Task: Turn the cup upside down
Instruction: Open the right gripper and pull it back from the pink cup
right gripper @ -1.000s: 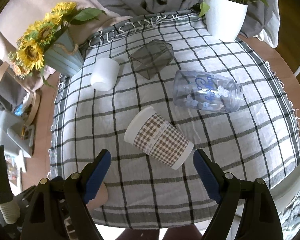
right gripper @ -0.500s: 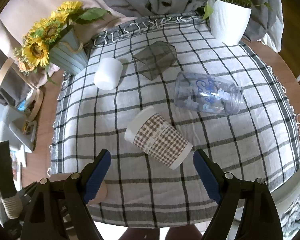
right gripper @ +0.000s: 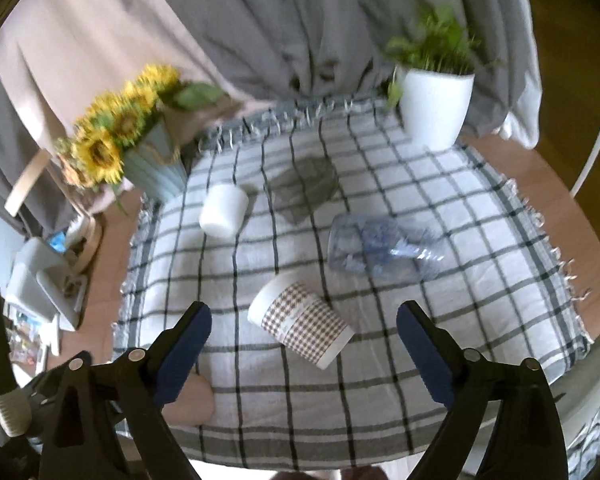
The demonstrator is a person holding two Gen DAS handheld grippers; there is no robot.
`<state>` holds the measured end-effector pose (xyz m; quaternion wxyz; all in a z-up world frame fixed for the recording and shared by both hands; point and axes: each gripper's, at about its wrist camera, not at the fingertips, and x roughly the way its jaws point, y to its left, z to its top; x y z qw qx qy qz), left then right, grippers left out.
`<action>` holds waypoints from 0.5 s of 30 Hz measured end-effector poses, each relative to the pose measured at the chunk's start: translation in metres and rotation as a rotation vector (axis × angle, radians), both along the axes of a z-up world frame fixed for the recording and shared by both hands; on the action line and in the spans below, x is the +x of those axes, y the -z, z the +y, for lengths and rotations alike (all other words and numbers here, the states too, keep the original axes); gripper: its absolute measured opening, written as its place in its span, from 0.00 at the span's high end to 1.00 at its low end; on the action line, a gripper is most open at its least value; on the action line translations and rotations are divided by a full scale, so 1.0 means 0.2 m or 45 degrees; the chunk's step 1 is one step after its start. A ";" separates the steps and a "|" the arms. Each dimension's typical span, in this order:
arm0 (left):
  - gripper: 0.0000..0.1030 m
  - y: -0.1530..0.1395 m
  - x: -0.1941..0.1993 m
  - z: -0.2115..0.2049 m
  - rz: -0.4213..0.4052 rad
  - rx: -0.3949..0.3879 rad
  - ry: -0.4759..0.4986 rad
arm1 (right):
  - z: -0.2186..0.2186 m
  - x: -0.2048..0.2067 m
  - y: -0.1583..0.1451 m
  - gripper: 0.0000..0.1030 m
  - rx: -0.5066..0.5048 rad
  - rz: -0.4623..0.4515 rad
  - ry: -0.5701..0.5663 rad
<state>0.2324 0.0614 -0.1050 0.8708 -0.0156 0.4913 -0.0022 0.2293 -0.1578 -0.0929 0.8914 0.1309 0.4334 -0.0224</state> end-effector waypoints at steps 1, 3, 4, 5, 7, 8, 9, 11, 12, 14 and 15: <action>0.02 -0.03 -0.04 0.00 -0.028 0.016 -0.004 | 0.00 -0.04 -0.03 0.07 -0.009 -0.026 -0.002; 0.02 -0.09 -0.14 0.00 -0.091 0.053 -0.015 | 0.02 -0.12 -0.07 0.07 -0.026 -0.068 -0.013; 0.01 -0.11 -0.19 0.01 -0.109 0.063 -0.019 | 0.03 -0.17 -0.10 0.07 -0.038 -0.092 -0.023; 0.00 -0.14 -0.25 0.01 -0.137 0.076 -0.028 | 0.04 -0.21 -0.12 0.07 -0.052 -0.114 -0.034; 0.00 -0.18 -0.37 0.03 -0.176 0.068 -0.048 | 0.06 -0.31 -0.15 0.07 -0.080 -0.148 -0.043; 0.00 -0.20 -0.42 0.04 -0.192 0.061 -0.053 | 0.08 -0.37 -0.17 0.07 -0.099 -0.173 -0.043; 0.00 -0.22 -0.48 0.06 -0.207 0.056 -0.055 | 0.09 -0.43 -0.19 0.07 -0.113 -0.196 -0.044; 0.00 -0.24 -0.58 0.07 -0.226 0.062 -0.056 | 0.10 -0.54 -0.22 0.07 -0.128 -0.226 -0.032; 0.00 -0.25 -0.63 0.07 -0.235 0.068 -0.053 | 0.11 -0.61 -0.23 0.07 -0.134 -0.238 -0.023; 0.00 -0.28 -0.74 0.08 -0.269 0.082 -0.053 | 0.11 -0.72 -0.25 0.07 -0.141 -0.250 0.002; 0.00 -0.29 -0.80 0.09 -0.280 0.084 -0.052 | 0.11 -0.79 -0.26 0.07 -0.144 -0.258 0.012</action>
